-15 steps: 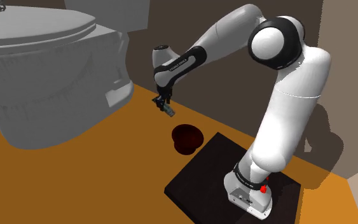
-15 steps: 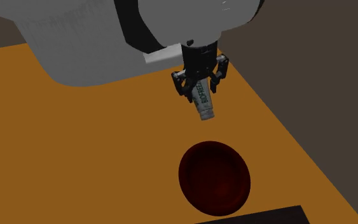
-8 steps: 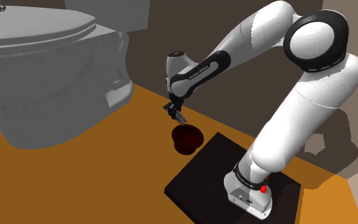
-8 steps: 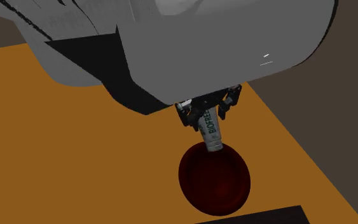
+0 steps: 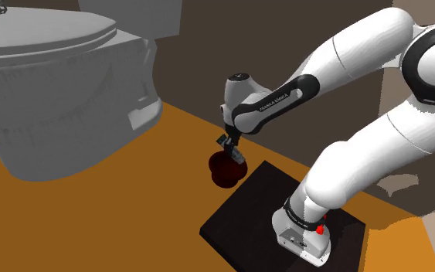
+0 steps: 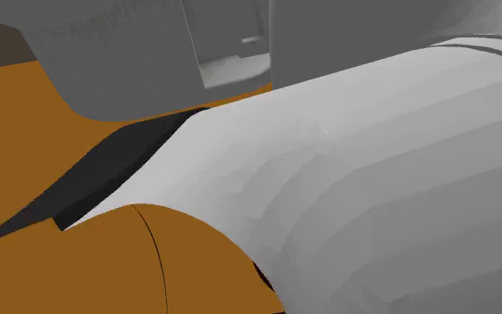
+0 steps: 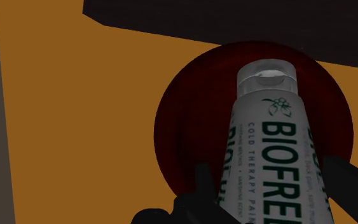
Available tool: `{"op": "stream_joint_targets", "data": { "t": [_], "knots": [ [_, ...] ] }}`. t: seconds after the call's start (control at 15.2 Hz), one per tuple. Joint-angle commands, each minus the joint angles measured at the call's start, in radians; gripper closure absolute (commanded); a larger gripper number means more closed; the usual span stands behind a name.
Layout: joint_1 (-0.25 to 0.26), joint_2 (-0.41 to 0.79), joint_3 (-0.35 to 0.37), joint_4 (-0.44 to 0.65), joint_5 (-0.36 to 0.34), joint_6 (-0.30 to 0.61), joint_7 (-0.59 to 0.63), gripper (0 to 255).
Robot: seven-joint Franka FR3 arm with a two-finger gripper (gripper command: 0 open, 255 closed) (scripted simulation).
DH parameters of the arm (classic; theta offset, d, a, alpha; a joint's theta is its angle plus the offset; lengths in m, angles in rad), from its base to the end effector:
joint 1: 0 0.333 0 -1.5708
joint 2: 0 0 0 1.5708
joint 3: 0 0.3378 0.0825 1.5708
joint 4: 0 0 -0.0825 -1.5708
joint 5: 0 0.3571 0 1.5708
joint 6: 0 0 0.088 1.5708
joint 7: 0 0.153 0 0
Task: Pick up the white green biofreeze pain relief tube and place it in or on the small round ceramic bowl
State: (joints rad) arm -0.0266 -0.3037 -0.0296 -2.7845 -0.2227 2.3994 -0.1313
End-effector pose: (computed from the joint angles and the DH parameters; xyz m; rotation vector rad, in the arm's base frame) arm 0.3371 -0.0266 0.2895 2.9887 0.3715 -0.1396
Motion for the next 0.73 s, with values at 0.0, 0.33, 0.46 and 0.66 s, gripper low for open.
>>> {"op": "stream_joint_targets", "data": {
  "t": [0.0, 0.33, 0.46, 0.66],
  "knots": [
    [-0.003, 0.002, 0.000, -0.025, -0.007, 0.027, 0.006, 255],
    [-0.014, 0.082, 0.002, -0.039, -0.032, 0.120, 0.031, 255],
    [-0.019, 0.116, 0.003, -0.042, -0.045, 0.157, 0.043, 255],
    [-0.027, 0.170, 0.005, -0.044, -0.068, 0.212, 0.064, 255]
  ]
}}
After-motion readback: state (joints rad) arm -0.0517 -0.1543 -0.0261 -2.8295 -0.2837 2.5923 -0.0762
